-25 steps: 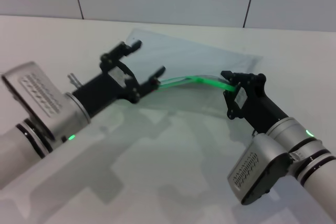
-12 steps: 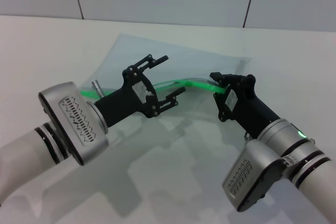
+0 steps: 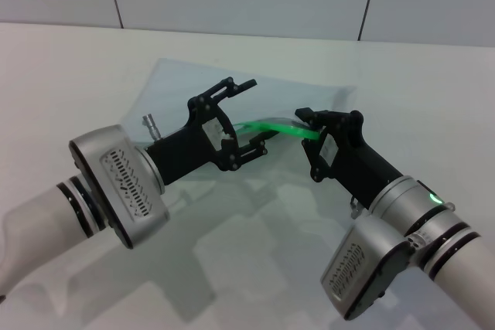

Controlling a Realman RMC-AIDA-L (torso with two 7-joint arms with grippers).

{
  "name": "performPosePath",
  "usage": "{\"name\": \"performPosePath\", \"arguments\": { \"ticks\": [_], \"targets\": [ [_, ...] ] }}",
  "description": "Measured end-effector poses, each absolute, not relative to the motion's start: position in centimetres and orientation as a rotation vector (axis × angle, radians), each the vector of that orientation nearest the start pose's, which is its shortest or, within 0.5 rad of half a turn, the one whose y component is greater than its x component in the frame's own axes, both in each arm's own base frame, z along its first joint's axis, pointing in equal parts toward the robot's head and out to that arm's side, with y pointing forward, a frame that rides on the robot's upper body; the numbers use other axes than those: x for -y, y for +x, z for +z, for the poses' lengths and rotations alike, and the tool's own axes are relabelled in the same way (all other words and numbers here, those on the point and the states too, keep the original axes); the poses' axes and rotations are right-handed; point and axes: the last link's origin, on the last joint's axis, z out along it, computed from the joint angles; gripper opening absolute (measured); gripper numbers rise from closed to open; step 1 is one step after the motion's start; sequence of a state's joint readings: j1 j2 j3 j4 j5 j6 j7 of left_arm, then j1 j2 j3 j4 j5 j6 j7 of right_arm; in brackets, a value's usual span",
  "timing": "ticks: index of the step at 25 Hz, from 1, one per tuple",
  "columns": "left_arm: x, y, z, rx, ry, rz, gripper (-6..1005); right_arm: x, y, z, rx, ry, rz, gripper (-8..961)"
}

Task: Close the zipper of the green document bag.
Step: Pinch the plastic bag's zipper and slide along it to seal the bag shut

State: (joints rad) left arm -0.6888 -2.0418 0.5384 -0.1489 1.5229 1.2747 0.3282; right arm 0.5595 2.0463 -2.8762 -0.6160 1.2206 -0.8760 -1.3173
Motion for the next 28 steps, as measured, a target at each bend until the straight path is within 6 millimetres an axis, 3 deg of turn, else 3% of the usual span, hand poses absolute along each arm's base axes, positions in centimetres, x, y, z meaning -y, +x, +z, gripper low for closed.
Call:
{"name": "performPosePath", "arguments": {
  "ticks": [16,28],
  "targets": [
    [-33.24,-24.69,-8.08,-0.601,-2.156,-0.440,613,-31.51,21.06,-13.31,0.744,-1.963,0.029,53],
    [-33.14,-24.75,-8.10,-0.607,-2.154,-0.437,307,-31.54,21.10,-13.30,0.745,-1.963,0.027,54]
  ]
}}
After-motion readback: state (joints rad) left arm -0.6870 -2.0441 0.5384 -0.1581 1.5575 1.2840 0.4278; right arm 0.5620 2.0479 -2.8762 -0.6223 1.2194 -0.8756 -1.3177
